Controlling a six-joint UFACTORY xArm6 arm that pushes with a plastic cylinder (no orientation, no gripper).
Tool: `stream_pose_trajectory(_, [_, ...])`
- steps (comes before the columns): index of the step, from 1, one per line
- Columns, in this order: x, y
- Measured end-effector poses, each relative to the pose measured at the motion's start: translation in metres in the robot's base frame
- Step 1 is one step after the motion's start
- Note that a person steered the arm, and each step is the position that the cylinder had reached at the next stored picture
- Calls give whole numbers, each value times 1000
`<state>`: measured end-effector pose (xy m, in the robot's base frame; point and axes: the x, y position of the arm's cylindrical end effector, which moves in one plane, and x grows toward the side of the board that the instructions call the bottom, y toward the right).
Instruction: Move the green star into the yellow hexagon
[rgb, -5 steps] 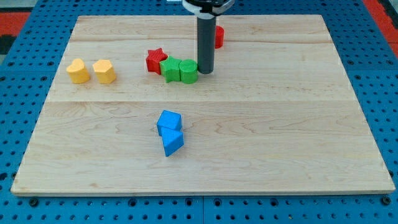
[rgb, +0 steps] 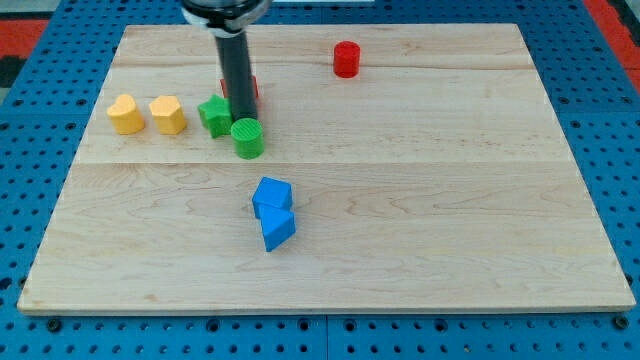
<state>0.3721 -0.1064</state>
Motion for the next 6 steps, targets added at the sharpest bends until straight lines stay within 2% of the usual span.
stream_pose_trajectory(3, [4,6])
stream_pose_trajectory(4, [18,-3])
stream_pose_trajectory(5, [18,-44])
stream_pose_trajectory(6, [12,-60])
